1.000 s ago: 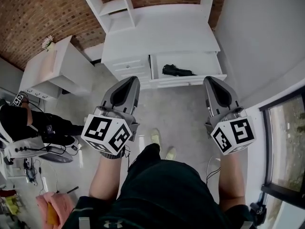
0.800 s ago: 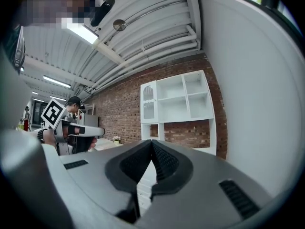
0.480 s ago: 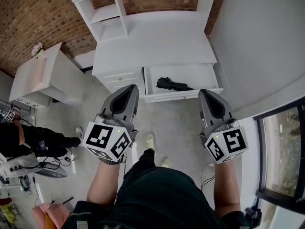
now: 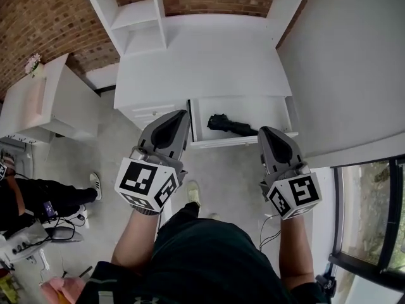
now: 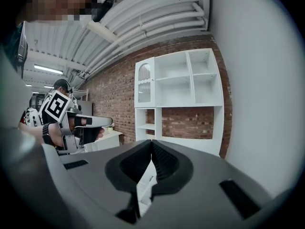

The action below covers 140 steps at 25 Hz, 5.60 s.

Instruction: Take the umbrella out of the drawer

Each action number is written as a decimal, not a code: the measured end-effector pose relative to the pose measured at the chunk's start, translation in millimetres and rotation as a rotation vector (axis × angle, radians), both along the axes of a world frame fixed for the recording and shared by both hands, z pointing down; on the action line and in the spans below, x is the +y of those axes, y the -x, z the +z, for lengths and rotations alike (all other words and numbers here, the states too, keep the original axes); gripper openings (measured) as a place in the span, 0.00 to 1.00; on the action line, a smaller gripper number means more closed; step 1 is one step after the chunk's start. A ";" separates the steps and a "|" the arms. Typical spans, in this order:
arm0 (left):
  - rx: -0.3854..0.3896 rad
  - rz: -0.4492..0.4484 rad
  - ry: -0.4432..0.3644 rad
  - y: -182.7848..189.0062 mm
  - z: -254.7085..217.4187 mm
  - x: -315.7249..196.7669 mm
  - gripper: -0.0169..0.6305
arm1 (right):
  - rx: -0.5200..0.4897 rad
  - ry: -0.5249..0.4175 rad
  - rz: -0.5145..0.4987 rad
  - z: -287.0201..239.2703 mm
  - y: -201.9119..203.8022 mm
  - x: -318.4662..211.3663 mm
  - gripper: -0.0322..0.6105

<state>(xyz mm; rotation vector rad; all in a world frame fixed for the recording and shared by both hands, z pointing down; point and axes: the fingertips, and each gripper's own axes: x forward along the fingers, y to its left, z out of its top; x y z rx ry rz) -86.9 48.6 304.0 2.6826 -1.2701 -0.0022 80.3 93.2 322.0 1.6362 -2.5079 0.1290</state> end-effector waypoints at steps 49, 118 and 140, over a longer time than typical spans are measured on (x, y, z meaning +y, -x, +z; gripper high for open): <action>-0.142 -0.223 0.318 -68.0 182.7 -233.1 0.04 | 0.647 0.861 -0.817 445.0 -43.6 -189.2 0.26; -0.044 -0.159 0.325 -29.5 145.8 -170.2 0.04 | 0.264 0.477 -0.452 234.7 -6.2 -218.3 0.38; 0.021 -0.120 0.162 -24.8 37.9 -158.9 0.04 | 0.010 0.116 -0.260 38.6 -7.5 -210.4 0.38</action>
